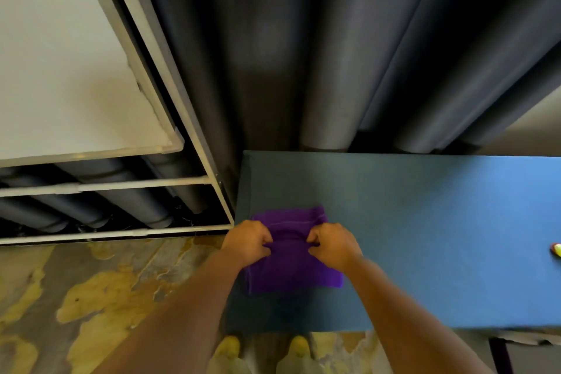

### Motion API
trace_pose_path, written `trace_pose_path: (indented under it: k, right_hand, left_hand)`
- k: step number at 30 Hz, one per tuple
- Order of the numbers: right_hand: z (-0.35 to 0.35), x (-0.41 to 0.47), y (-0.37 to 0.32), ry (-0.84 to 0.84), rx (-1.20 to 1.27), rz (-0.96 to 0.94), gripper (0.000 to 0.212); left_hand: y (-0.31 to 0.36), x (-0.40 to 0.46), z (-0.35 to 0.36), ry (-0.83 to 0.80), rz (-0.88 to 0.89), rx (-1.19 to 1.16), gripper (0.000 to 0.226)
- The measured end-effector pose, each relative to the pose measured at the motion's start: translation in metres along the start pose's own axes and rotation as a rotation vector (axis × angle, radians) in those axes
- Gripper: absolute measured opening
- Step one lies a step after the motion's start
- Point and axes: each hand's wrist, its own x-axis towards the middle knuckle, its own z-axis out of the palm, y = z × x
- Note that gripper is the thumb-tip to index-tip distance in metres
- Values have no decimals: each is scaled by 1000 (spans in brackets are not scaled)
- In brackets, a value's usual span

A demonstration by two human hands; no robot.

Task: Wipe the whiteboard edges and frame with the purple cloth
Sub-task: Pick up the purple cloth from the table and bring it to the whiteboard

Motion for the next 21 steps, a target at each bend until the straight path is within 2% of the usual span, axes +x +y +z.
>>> trace_pose_path:
  k: [7, 11, 21]
  right_hand:
    - [-119, 5, -32, 77, 41, -105, 21]
    - [-196, -7, -66, 248, 74, -175, 20]
    - [-344, -52, -143, 543, 117, -379, 17]
  left_hand:
    - [21, 0, -113, 24, 98, -107, 25]
    - [35, -13, -200, 195, 136, -111, 26]
    - [78, -71, -360, 543, 232, -89, 23]
